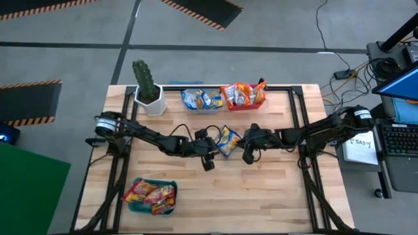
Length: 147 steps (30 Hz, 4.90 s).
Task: Sort Maruchan noodles
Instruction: Put the blue noodle pack into the white bin
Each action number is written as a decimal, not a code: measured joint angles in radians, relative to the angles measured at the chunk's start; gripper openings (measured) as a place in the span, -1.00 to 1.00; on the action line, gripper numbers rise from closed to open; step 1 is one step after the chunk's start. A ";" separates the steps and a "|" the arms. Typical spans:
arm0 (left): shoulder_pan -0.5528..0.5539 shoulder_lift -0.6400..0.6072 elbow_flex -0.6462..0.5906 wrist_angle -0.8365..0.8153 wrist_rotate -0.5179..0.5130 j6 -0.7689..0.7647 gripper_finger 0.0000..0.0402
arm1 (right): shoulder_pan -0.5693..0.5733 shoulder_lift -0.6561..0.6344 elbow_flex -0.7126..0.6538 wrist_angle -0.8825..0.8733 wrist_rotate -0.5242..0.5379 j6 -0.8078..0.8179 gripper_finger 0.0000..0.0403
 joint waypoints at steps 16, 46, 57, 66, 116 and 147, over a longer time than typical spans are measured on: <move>0.051 0.056 -0.014 0.008 0.000 0.005 -0.66 | -0.152 -0.081 -0.042 -0.095 -0.003 0.177 -0.74; 0.065 0.128 -0.014 0.013 -0.001 -0.005 -0.70 | -0.322 -0.010 -0.043 -0.193 -0.201 0.481 0.29; 0.065 0.129 -0.014 0.016 -0.001 -0.002 -0.70 | -0.323 0.161 -0.043 0.108 -0.313 0.496 0.26; 0.065 0.129 -0.015 0.016 -0.001 -0.002 -0.70 | -0.327 0.166 -0.045 0.173 -0.355 0.564 0.25; 0.065 0.129 -0.015 0.020 0.000 -0.002 -0.70 | -0.261 0.393 0.074 0.399 -0.371 0.580 -0.05; -0.051 -0.340 -0.028 -0.265 -0.024 0.176 -0.70 | -0.178 0.185 0.086 0.397 -0.217 0.326 -0.88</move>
